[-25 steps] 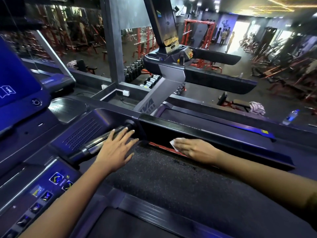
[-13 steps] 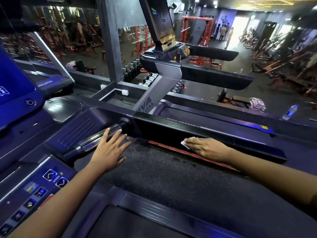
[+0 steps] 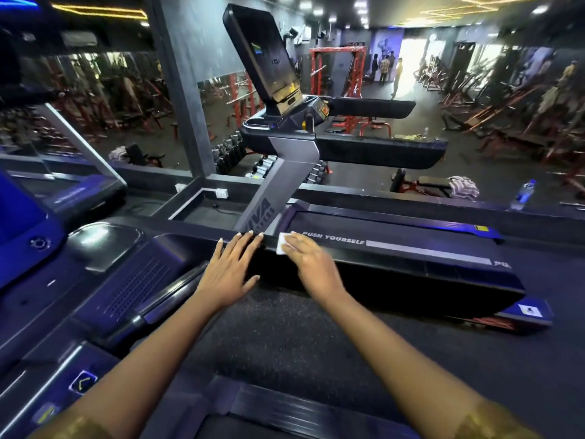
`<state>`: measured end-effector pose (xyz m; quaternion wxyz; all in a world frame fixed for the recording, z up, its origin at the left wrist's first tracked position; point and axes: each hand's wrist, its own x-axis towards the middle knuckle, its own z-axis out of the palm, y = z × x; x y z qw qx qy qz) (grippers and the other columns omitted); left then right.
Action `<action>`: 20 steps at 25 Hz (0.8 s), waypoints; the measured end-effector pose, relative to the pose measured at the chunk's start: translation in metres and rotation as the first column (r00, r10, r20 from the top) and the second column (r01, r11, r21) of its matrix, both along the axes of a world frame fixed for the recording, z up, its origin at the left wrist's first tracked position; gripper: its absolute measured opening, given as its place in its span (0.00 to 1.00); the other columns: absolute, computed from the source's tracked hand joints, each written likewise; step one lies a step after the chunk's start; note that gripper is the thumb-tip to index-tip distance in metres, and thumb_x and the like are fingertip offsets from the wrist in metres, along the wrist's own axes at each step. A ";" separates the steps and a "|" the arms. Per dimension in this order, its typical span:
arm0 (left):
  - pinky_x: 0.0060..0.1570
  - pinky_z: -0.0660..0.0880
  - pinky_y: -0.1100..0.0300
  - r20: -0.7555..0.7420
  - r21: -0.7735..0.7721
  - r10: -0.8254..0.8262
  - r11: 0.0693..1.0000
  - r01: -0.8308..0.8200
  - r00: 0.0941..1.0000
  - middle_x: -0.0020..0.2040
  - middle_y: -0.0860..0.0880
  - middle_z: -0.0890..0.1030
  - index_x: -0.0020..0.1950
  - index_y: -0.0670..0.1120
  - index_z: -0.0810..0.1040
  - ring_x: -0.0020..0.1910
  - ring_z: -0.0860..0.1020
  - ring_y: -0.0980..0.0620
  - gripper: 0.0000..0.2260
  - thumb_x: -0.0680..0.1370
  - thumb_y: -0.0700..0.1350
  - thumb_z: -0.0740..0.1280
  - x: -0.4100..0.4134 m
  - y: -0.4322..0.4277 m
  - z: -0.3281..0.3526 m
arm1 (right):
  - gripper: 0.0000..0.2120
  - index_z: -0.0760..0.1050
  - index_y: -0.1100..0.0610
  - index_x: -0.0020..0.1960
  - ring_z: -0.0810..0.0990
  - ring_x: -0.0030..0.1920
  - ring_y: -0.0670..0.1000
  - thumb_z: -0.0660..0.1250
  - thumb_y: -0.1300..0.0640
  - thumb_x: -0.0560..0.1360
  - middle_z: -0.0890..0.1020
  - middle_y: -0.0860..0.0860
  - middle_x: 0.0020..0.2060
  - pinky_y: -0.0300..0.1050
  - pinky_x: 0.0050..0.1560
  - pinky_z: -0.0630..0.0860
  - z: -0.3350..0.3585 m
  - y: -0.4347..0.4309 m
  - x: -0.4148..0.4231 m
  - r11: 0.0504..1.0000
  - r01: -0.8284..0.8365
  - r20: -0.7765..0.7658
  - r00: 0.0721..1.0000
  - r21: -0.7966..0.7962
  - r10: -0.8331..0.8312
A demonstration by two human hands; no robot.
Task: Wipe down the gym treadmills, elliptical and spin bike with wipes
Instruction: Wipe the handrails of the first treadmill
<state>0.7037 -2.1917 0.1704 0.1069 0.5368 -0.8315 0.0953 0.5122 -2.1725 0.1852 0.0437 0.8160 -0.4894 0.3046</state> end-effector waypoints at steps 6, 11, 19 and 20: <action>0.70 0.53 0.42 0.069 0.057 -0.137 0.989 0.133 0.988 0.74 0.42 0.63 0.77 0.47 0.51 0.74 0.61 0.40 0.39 0.73 0.58 0.65 0.010 -0.034 -0.004 | 0.22 0.60 0.65 0.72 0.60 0.73 0.53 0.52 0.65 0.78 0.63 0.59 0.72 0.41 0.72 0.50 -0.012 -0.025 0.033 0.986 0.078 -0.176 0.983 0.150 -0.051; 0.67 0.54 0.42 0.029 0.088 -0.164 0.983 0.161 0.986 0.71 0.41 0.68 0.76 0.50 0.53 0.71 0.64 0.38 0.37 0.70 0.65 0.55 0.004 -0.039 -0.020 | 0.22 0.82 0.61 0.50 0.83 0.49 0.51 0.55 0.63 0.64 0.84 0.54 0.48 0.42 0.51 0.76 -0.016 0.003 -0.026 0.937 0.328 -0.253 0.923 0.123 -0.290; 0.70 0.45 0.46 -0.026 0.085 -0.181 0.979 0.183 0.983 0.71 0.41 0.68 0.75 0.49 0.58 0.72 0.62 0.40 0.36 0.72 0.68 0.53 0.003 -0.039 -0.027 | 0.28 0.64 0.55 0.72 0.58 0.73 0.51 0.43 0.61 0.74 0.64 0.54 0.72 0.38 0.71 0.53 -0.005 0.011 -0.032 0.890 0.432 -0.055 0.902 0.143 -0.429; 0.71 0.44 0.46 -0.060 0.088 -0.180 0.979 0.185 0.982 0.73 0.42 0.66 0.76 0.49 0.58 0.73 0.59 0.41 0.37 0.72 0.68 0.52 0.003 -0.038 -0.026 | 0.26 0.64 0.56 0.72 0.58 0.73 0.51 0.45 0.60 0.76 0.64 0.53 0.72 0.38 0.70 0.54 -0.006 0.006 -0.014 0.914 0.383 -0.074 0.924 0.132 -0.376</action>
